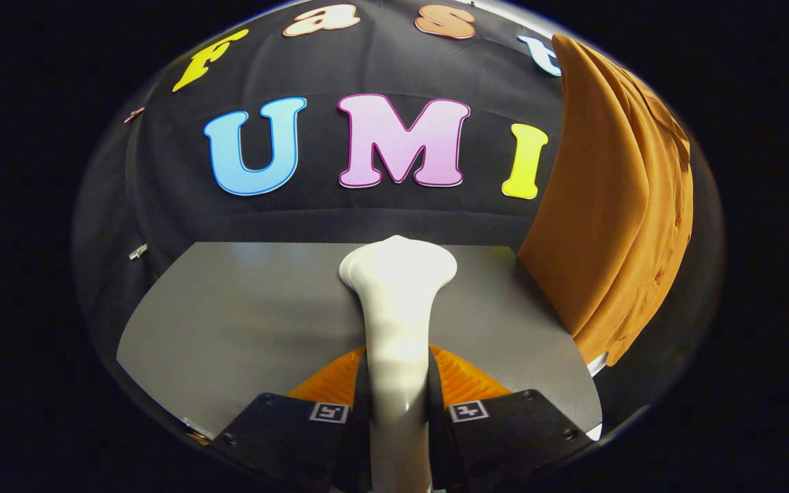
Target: Iron the clothes twice with a garment steamer, once on the left side and once on the right side.
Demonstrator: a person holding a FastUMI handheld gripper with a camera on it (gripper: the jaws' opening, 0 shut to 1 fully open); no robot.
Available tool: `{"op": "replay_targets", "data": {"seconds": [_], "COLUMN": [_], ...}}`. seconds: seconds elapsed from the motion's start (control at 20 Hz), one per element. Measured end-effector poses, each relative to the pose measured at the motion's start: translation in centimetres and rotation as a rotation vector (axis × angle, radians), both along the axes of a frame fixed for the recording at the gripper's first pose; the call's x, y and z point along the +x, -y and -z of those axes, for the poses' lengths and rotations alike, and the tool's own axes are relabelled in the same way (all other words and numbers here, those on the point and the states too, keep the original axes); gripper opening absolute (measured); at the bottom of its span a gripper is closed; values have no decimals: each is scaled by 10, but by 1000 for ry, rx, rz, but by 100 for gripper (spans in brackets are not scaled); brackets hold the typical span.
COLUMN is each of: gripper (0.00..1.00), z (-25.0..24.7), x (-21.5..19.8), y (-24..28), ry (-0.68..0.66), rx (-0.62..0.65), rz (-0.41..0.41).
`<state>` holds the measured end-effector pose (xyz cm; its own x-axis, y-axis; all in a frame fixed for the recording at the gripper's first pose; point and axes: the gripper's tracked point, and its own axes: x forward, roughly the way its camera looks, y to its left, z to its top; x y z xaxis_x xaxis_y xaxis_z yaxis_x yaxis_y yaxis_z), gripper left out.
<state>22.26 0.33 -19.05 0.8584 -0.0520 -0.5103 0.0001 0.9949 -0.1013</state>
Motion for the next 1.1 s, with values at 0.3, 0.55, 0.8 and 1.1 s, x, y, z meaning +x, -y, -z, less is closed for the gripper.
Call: {"op": "replay_targets", "data": {"seconds": [0.3,0.55,0.8,1.1], "gripper": [38,38,37,37], "z": [-9,-31,-55,-78], "x": [-4,-13,-32,-72], "y": [-4,-2,-3,-8], "ry": [23,76,124,152], "rx": [2,9,15,36], "rz": [-15,4,14,65]}}
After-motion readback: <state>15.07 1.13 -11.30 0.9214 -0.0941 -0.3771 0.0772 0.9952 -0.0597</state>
